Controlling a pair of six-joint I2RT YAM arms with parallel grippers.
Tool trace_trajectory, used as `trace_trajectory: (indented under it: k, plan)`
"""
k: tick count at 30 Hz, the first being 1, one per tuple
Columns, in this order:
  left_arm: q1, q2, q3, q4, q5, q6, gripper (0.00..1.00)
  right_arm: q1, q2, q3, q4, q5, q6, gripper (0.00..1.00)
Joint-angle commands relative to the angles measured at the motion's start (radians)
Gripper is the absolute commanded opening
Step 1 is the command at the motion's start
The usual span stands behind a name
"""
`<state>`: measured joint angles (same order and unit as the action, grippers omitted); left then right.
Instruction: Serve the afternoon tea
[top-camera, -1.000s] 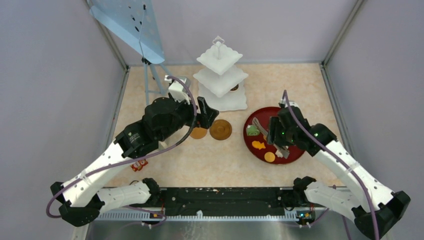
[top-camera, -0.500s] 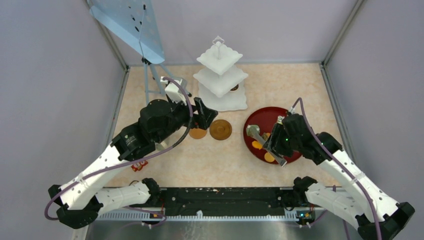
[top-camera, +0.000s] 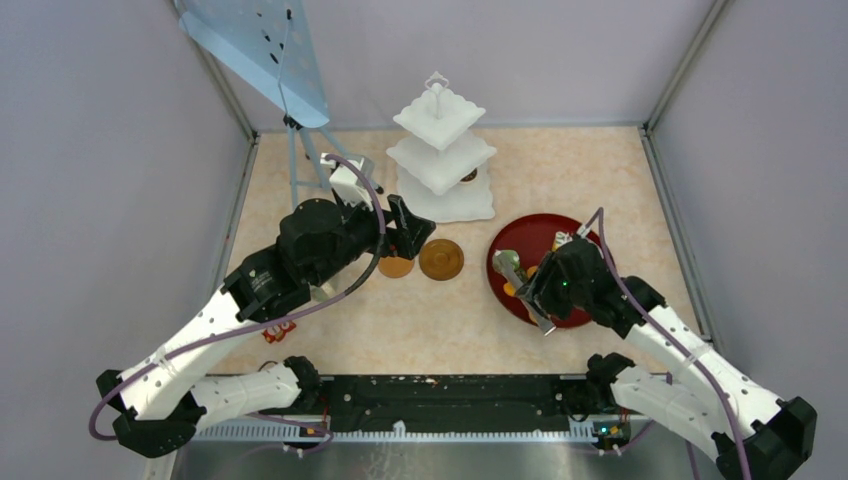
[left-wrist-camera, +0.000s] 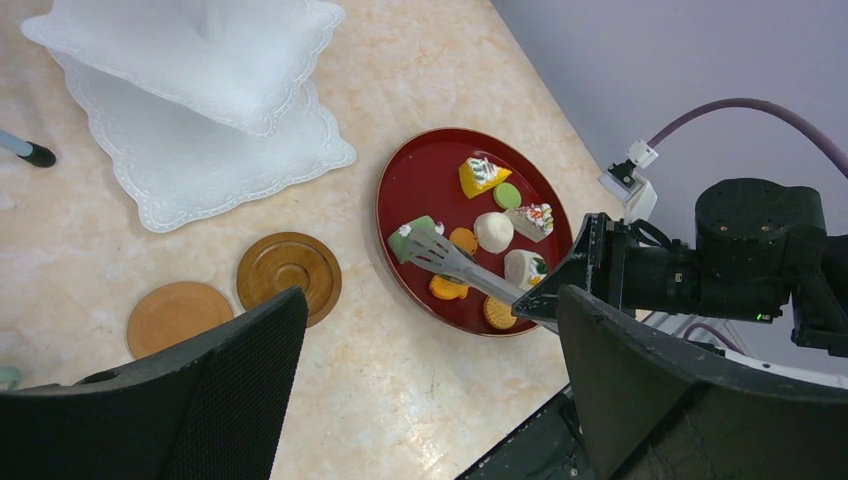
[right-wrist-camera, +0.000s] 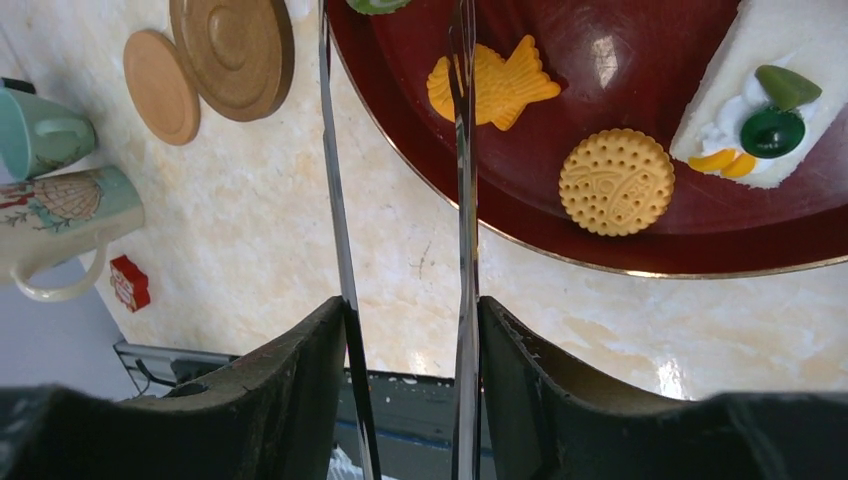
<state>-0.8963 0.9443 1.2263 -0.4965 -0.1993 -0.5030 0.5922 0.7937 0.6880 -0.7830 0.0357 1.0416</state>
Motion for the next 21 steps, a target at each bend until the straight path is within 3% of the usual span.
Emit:
trace_trajectory:
  k: [1,11,21]
  plan:
    - [0.004,-0.016,0.002,0.035,-0.014,0.000,0.99,-0.009,-0.014,-0.013,0.138,0.048,0.043,0.49]
    - [0.004,-0.017,-0.004,0.035,-0.021,-0.005,0.99,-0.009,0.038,0.031,0.153,0.136,-0.041,0.48]
    - [0.005,-0.003,-0.003,0.043,-0.009,-0.003,0.99,-0.012,0.146,0.123,0.157,0.111,-0.175,0.48]
